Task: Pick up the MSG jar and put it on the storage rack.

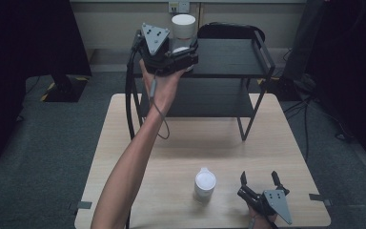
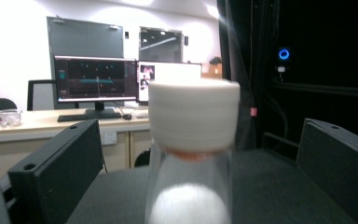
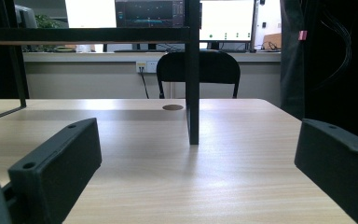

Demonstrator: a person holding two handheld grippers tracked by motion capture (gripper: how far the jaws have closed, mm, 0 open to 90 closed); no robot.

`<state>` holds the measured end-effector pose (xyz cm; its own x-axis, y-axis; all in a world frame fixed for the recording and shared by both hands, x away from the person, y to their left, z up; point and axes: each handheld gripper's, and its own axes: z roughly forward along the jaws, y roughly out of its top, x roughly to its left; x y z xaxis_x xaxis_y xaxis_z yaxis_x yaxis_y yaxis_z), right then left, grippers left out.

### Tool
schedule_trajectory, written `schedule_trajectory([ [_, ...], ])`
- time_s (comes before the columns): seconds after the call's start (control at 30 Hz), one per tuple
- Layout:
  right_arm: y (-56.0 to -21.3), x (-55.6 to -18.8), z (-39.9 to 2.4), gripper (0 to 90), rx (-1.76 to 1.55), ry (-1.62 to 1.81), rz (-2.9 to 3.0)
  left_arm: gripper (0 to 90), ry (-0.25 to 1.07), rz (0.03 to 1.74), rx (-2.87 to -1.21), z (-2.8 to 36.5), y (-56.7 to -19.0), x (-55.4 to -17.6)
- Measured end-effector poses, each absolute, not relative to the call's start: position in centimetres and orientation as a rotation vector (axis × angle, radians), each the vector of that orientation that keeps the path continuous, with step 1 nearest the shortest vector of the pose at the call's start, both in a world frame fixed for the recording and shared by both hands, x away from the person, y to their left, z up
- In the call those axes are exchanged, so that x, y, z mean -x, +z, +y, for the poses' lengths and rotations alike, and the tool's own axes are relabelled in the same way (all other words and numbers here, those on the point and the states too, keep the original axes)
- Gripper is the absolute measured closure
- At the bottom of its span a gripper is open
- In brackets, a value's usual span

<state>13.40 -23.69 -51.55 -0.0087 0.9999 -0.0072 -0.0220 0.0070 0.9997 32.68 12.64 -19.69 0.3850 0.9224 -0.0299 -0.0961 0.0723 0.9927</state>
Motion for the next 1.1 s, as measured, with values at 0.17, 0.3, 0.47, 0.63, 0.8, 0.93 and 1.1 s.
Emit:
schedule_trajectory([
  [0.17,-51.6,-13.4,-23.7,0.0,-1.183,1.221,1.203,0.0,0.95,0.883,-1.256,13.3,-20.5,-30.3],
  [0.3,-51.6,-13.4,-23.7,0.0,-1.182,1.22,1.203,0.0,0.977,0.901,-1.254,13.2,-22.0,-28.1],
  [0.47,-51.6,-13.4,-23.7,0.0,-1.182,1.221,1.204,0.0,0.947,0.905,-1.254,14.1,-24.4,-25.4],
  [0.63,-51.6,-13.4,-23.7,0.0,-1.181,1.222,1.206,0.0,0.968,0.909,-1.251,14.3,-27.0,-23.0],
  [0.8,-51.6,-13.4,-23.7,0.0,-1.181,1.222,1.206,0.0,0.975,0.905,-1.231,14.8,-29.9,-21.1],
  [0.93,-51.6,-13.4,-23.7,0.0,-1.181,1.222,1.206,0.0,1.012,0.943,-1.204,14.9,-32.8,-20.1],
  [1.1,-51.6,-13.4,-23.7,0.0,-1.181,1.222,1.206,0.0,1.037,1.007,-1.176,15.0,-36.7,-19.3],
])
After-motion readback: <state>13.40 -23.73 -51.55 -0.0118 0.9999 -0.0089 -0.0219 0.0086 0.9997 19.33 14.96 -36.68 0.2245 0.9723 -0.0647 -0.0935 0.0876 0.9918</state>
